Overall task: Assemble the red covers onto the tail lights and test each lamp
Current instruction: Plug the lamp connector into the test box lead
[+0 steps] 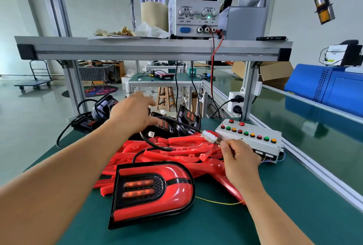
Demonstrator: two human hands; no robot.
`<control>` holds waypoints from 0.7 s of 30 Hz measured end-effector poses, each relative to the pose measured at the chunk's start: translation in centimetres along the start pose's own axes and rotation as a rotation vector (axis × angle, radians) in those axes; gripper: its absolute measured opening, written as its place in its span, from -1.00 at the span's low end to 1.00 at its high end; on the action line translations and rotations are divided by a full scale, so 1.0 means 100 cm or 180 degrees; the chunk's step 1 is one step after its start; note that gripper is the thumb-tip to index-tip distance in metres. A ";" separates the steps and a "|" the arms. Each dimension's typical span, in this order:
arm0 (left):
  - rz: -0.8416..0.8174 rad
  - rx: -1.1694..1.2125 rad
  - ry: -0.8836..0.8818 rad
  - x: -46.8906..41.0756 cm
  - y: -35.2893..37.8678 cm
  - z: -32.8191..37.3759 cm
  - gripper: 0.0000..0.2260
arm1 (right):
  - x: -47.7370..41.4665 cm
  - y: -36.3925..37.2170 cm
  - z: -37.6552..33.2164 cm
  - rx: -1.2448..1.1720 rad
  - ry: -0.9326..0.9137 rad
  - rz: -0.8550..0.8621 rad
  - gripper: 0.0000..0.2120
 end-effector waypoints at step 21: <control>-0.1449 0.1443 -0.0755 0.138 0.047 -0.046 -0.63 | 0.010 0.011 -0.006 0.1239 0.0133 0.0204 -0.81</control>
Point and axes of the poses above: each hand's wrist, its own x-axis away from the middle knuckle, its own y-axis out of the palm, z = x × y, the point moved 1 cm from there along -x, towards the middle knuckle, and after that the axes turned 14 degrees about -x, right-handed, at the moved point
